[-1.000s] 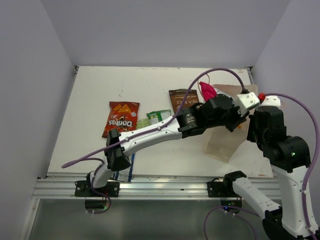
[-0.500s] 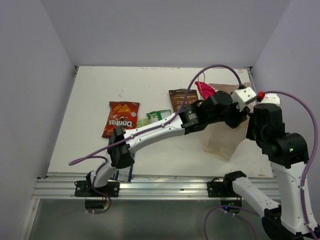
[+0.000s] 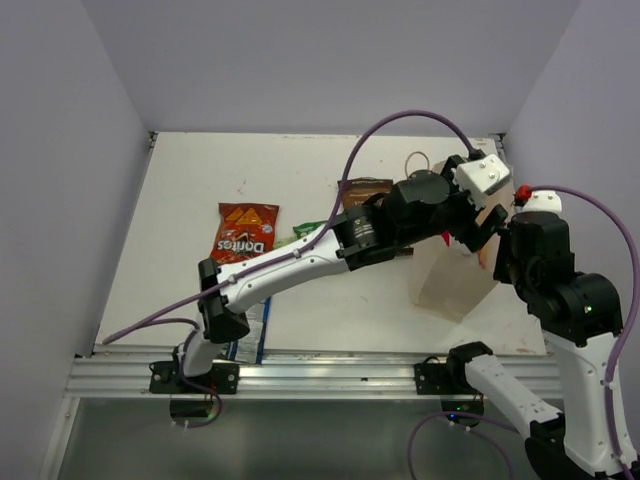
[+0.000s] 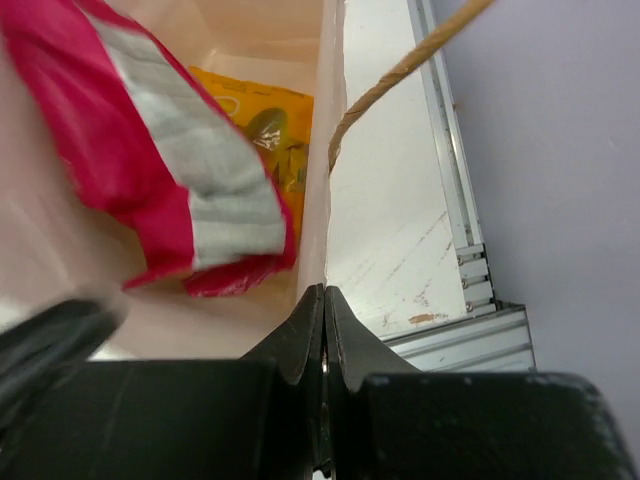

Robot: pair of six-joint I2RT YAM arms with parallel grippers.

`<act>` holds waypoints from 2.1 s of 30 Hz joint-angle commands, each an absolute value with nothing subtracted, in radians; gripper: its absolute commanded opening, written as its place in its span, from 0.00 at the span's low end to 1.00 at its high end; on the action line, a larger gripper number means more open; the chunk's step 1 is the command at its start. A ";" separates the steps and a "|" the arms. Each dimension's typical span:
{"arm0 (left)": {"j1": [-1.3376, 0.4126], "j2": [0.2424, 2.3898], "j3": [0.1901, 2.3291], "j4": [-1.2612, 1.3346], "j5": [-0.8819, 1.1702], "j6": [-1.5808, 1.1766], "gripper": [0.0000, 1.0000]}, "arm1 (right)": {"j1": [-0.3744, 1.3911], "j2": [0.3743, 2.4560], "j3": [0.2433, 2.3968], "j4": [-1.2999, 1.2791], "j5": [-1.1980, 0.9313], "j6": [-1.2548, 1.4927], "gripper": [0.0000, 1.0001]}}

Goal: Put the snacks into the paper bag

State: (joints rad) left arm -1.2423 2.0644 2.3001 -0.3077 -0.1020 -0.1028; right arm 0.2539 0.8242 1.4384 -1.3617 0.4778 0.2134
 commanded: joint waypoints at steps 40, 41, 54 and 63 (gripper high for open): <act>-0.698 1.864 1.454 -0.041 0.086 -0.520 1.00 | 0.255 0.815 1.457 -1.341 0.426 0.186 0.00; -0.716 1.909 1.475 -0.046 0.084 -0.519 1.00 | 0.255 0.816 1.459 -1.341 0.426 0.187 0.00; -0.758 2.146 1.733 -0.331 -0.064 -0.529 1.00 | 0.255 0.810 1.465 -1.356 0.442 0.193 0.00; -0.770 2.255 1.806 -0.403 -0.063 -0.525 1.00 | 0.255 0.827 1.473 -1.356 0.442 0.193 0.00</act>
